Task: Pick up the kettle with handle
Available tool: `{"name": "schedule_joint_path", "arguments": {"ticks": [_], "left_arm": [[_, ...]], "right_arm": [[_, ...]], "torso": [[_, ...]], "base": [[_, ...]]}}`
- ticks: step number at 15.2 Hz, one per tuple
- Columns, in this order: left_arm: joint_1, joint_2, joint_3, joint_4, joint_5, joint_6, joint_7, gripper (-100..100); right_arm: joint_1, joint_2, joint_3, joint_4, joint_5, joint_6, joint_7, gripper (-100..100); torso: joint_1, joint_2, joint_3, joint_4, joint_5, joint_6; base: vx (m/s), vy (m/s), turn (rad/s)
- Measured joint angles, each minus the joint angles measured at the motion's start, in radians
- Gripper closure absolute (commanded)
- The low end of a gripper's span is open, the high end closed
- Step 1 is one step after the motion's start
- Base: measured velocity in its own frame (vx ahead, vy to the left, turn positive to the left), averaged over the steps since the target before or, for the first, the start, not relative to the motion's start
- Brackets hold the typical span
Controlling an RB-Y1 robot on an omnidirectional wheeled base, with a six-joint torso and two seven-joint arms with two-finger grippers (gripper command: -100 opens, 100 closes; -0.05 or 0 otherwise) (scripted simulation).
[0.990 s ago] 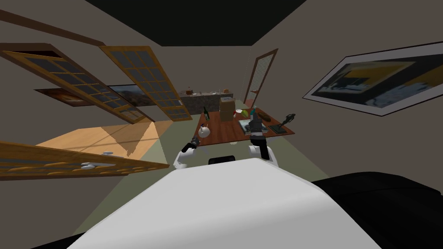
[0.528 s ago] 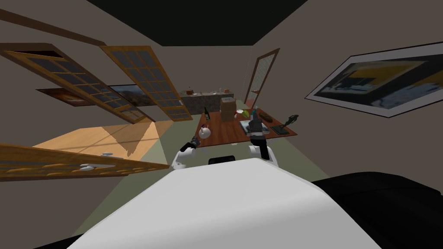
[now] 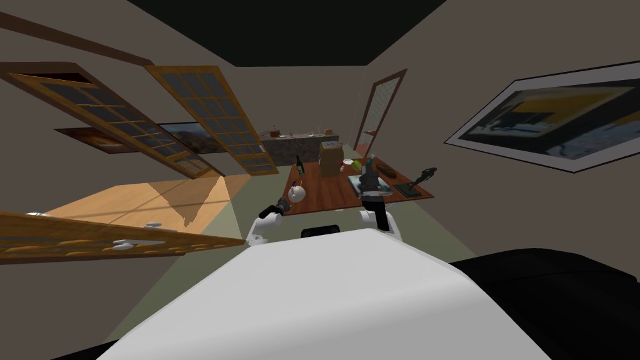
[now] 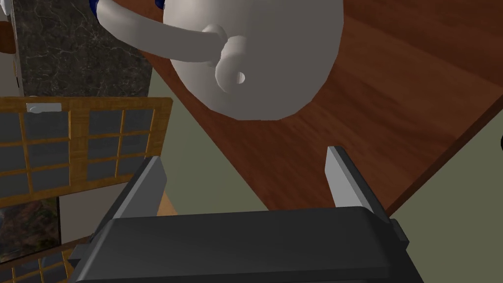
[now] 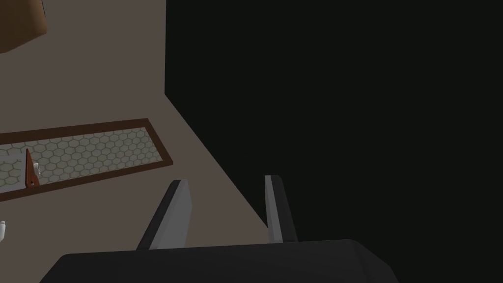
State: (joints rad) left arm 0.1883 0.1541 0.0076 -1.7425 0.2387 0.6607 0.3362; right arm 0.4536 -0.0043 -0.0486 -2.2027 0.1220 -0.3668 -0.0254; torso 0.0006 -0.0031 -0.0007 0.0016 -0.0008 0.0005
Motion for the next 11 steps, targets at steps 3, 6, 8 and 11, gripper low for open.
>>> {"name": "schedule_joint_path", "arguments": {"ticks": [3, 6, 8, 11], "left_arm": [[0.007, -0.008, 0.0, -0.033, 0.017, 0.05, 0.021, -100], [0.017, -0.024, -0.001, -0.067, 0.029, 0.098, 0.042, -100], [0.021, -0.035, 0.0, -0.088, 0.037, 0.128, 0.053, -100], [0.025, -0.069, 0.001, -0.11, 0.047, 0.165, 0.066, -100]], "right_arm": [[0.0, 0.0, 0.0, 0.0, 0.0, 0.0, 0.0, 0], [0.0, 0.0, 0.0, 0.0, 0.0, 0.0, 0.0, 0], [0.0, 0.0, 0.0, 0.0, 0.0, 0.0, 0.0, 0], [0.0, 0.0, 0.0, 0.0, 0.0, 0.0, 0.0, 0]], "torso": [[0.0, 0.0, 0.0, 0.0, 0.0, 0.0], [-0.001, 0.0, 0.0, 0.0, 0.0, 0.0], [-0.002, 0.001, 0.001, 0.0, 0.0, 0.0], [-0.002, 0.002, 0.001, 0.0, 0.0, 0.0]], "base": [[0.041, 0.013, 0.009], [0.035, 0.002, 0.004], [0.021, -0.007, -0.001], [0.011, -0.01, -0.001]]}}
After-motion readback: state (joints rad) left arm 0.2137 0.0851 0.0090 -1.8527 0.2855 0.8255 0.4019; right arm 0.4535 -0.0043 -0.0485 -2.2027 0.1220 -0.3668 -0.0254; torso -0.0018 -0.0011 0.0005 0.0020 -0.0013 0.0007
